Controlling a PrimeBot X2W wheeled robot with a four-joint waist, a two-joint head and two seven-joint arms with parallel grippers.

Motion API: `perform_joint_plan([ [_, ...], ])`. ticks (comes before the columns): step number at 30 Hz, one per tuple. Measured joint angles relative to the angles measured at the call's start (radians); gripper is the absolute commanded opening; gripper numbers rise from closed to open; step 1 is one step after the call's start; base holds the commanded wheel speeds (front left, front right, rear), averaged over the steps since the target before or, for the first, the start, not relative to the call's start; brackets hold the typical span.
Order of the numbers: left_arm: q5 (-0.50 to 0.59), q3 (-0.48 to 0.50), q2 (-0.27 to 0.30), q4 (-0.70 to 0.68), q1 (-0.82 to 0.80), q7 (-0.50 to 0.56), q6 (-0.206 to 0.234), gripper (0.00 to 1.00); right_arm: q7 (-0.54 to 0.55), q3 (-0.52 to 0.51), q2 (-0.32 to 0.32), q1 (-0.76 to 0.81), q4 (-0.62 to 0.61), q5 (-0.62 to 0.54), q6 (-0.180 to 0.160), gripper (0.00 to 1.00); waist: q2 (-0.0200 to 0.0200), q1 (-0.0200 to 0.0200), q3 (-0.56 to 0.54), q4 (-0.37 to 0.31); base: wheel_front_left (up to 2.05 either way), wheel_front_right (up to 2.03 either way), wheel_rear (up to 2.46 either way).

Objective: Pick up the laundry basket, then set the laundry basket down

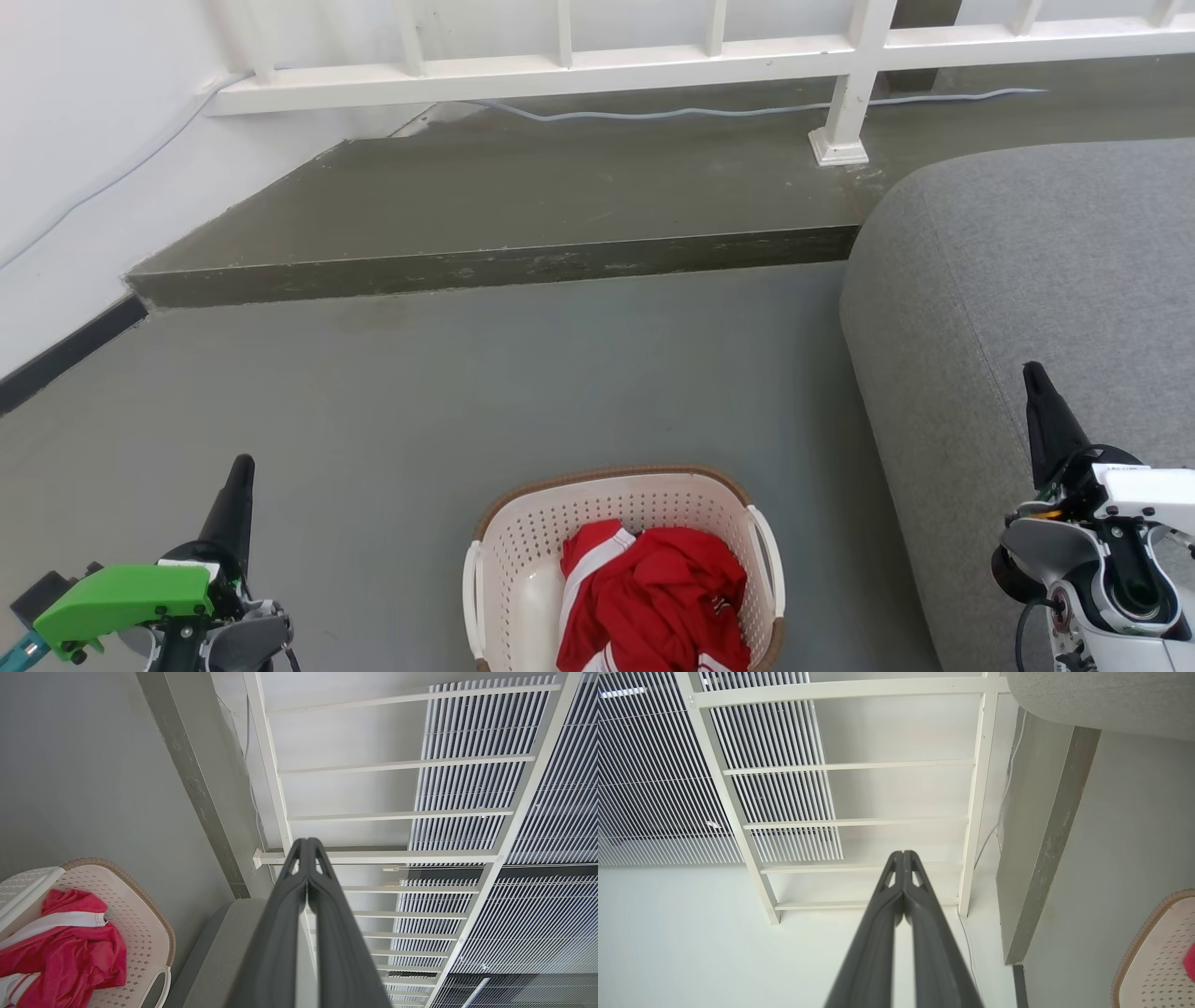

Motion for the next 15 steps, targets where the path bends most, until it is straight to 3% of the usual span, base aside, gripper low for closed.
perform_joint_plan([
  [15,0.000,0.001,0.000,0.000,0.000,0.000,0.000,0.00,0.000,-0.001,0.000,0.000,0.000,0.000,0.000,0.00,0.0000,0.0000,0.000,0.000,0.00,0.00,0.00],
])
